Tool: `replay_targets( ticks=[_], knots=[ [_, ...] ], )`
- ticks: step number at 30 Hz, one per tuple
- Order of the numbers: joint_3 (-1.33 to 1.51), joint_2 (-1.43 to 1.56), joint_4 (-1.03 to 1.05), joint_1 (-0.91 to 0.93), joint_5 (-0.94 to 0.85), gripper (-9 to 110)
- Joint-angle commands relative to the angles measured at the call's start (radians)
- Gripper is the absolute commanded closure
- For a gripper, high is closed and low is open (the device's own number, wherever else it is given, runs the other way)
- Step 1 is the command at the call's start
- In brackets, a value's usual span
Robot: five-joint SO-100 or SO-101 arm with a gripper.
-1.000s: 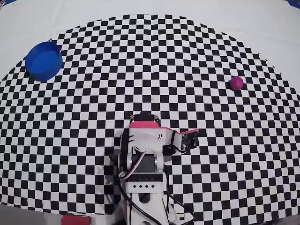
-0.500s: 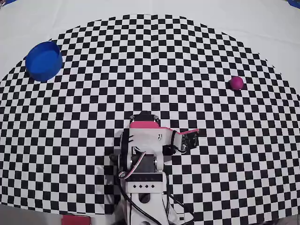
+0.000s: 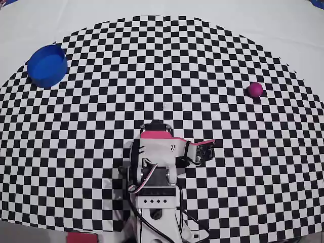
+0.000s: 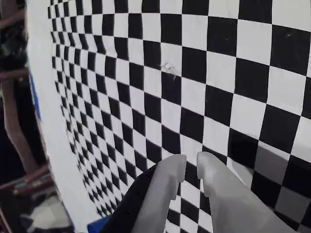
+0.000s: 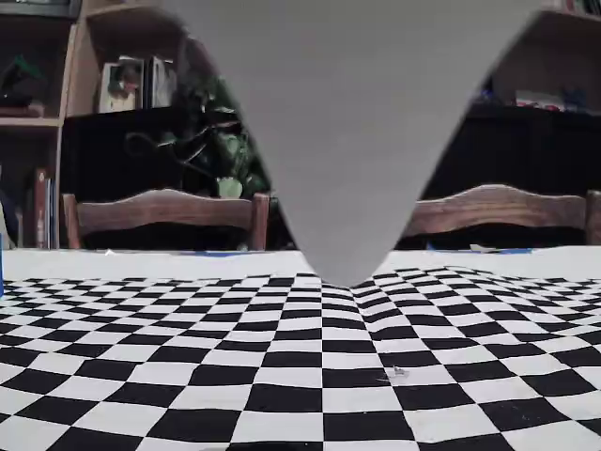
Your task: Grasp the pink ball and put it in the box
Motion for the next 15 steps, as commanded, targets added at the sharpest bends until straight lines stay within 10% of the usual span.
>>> replay_targets(
  ticks=[1, 15],
  knots=[
    [0.005, 0.018, 0.003, 0.0, 0.0, 101],
    [0.005, 0.018, 0.003, -0.005, -0.006, 101]
  ],
)
